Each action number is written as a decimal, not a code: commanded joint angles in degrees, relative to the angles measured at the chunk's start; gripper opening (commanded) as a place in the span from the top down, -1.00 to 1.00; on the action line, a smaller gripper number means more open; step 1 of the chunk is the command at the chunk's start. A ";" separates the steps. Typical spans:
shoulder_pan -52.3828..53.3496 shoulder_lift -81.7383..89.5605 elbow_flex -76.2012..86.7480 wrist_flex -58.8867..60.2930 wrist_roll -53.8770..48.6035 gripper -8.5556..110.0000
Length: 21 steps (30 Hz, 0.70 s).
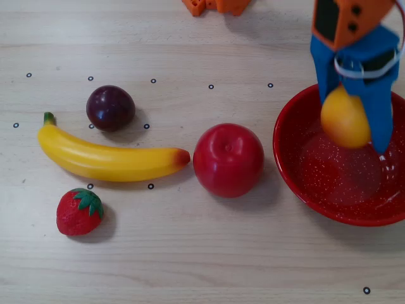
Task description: Put the peach in the red bowl.
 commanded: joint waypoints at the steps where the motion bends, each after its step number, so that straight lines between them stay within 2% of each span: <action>1: -0.44 0.00 -7.73 -1.14 1.32 0.84; 11: -0.88 -10.02 -10.90 -4.75 2.64 0.57; 12: -0.79 -10.55 -10.90 -4.92 2.55 0.51; 14: -0.70 -11.16 -10.99 -5.19 1.49 0.24; 16: -0.62 -11.34 -11.87 -4.22 0.88 0.05; 21: -0.62 -10.72 -14.68 -2.11 -0.26 -0.09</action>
